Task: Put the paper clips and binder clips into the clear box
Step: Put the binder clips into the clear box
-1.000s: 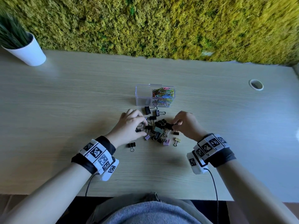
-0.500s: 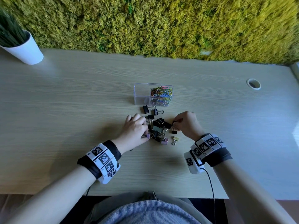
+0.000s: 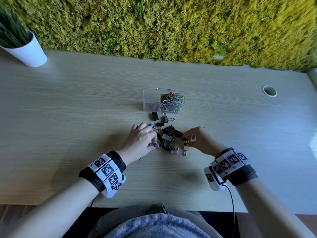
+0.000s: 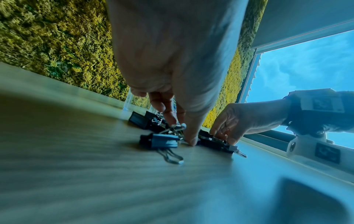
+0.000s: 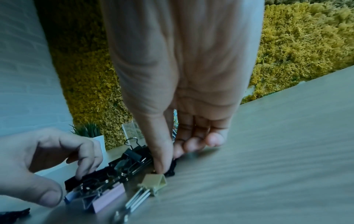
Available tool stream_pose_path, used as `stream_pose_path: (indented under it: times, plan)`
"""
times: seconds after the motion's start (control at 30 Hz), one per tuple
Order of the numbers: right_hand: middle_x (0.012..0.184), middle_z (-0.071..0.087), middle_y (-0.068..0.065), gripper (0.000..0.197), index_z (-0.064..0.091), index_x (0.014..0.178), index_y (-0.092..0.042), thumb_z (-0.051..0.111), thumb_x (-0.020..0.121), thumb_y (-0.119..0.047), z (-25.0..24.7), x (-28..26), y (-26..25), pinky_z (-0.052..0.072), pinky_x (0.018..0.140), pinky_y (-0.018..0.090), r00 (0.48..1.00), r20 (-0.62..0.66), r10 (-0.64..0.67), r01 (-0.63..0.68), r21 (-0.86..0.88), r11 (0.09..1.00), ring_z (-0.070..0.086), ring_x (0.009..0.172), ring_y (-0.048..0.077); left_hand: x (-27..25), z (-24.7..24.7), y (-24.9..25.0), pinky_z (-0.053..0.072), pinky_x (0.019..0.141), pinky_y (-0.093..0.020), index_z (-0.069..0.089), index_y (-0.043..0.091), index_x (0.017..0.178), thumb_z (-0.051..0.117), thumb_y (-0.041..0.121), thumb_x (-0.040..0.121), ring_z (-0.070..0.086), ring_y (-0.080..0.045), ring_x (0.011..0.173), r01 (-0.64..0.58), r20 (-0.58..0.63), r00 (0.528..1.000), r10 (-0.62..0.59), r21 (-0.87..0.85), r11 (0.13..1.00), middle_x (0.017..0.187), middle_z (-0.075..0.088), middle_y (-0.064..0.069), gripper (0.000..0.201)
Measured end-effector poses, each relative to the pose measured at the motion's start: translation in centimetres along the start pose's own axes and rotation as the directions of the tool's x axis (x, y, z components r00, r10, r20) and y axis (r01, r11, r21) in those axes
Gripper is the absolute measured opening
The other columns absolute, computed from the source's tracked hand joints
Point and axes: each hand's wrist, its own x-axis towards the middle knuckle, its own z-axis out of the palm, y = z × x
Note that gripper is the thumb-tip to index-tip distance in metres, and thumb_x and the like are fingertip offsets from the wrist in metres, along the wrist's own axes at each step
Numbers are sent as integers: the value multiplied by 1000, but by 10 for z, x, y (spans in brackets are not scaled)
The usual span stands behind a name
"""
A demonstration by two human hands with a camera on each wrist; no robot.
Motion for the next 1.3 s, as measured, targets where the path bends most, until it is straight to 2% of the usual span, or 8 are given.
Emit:
stream_pose_path:
  times: [0.13, 0.33, 0.47, 0.63, 0.87, 1.0, 1.17, 1.3]
  plan:
    - [85, 61, 3, 15, 71, 88, -13, 74, 74, -12, 0, 0, -4, 52, 68, 34, 999, -26, -31, 30, -41, 999, 58, 71, 17, 2, 0, -1, 30, 72, -33, 66, 26, 89, 82, 37, 64, 46, -18, 90, -17, 0, 1000, 17, 7, 1000, 90, 58, 7, 32]
    - [101, 54, 4, 18, 68, 84, -10, 67, 71, 3, 5, 3, -1, 51, 68, 35, 997, -47, -56, 51, -105, 993, 57, 76, 21, 4, 0, 1, 30, 71, -34, 67, 24, 80, 82, 34, 63, 46, -20, 89, -23, 7, 1000, 23, -1, 1000, 86, 57, 6, 25]
    - [78, 57, -5, 15, 66, 75, -17, 71, 68, -4, 5, 1, 0, 39, 58, 23, 992, -111, -64, 60, -42, 997, 56, 67, 16, 3, 1, 2, 27, 71, -32, 65, 24, 74, 82, 34, 62, 47, -19, 89, 3, 22, 1000, -3, -10, 1000, 86, 57, 7, 24]
    - [65, 62, -4, 26, 59, 73, -21, 77, 68, -2, -14, 8, -19, 46, 46, 18, 984, -180, -2, 30, 150, 988, 58, 47, 4, 0, 0, 5, 29, 77, -33, 65, 22, 73, 73, 26, 74, 45, -17, 95, 1, 71, 997, -1, 1, 1000, 91, 58, 6, 10]
    - [81, 63, -6, 17, 66, 84, -13, 74, 71, -6, -60, 66, -95, 37, 58, 8, 890, -399, -222, 259, 40, 965, 50, 67, 1, 0, 0, 5, 21, 76, -29, 61, 22, 90, 65, 31, 80, 42, -14, 94, 25, 42, 999, -24, -31, 999, 93, 57, 9, 14]
    - [90, 67, 3, 21, 67, 90, -14, 75, 71, -14, -52, 103, -107, 33, 66, 24, 907, -377, -187, 170, -79, 982, 46, 90, 15, 1, -2, 6, 22, 75, -30, 65, 21, 81, 68, 27, 78, 44, -17, 92, 24, 30, 999, -23, -47, 999, 88, 57, 7, 8]
    - [94, 70, 2, 23, 70, 97, -13, 74, 75, -19, -45, 111, -106, 29, 68, 25, 904, -372, -209, 201, -62, 978, 45, 96, 18, 0, -2, 6, 28, 77, -33, 67, 18, 76, 69, 24, 78, 45, -19, 92, 31, 44, 999, -28, -56, 998, 86, 58, 4, 6]
    - [94, 69, -1, 24, 71, 97, -14, 74, 74, -20, -51, 92, -99, 32, 70, 25, 841, -482, -247, 276, -10, 961, 47, 92, 17, 1, -3, 7, 30, 85, -34, 65, 19, 83, 64, 26, 82, 42, -16, 97, 50, 106, 993, -46, -39, 998, 92, 56, 6, 7]
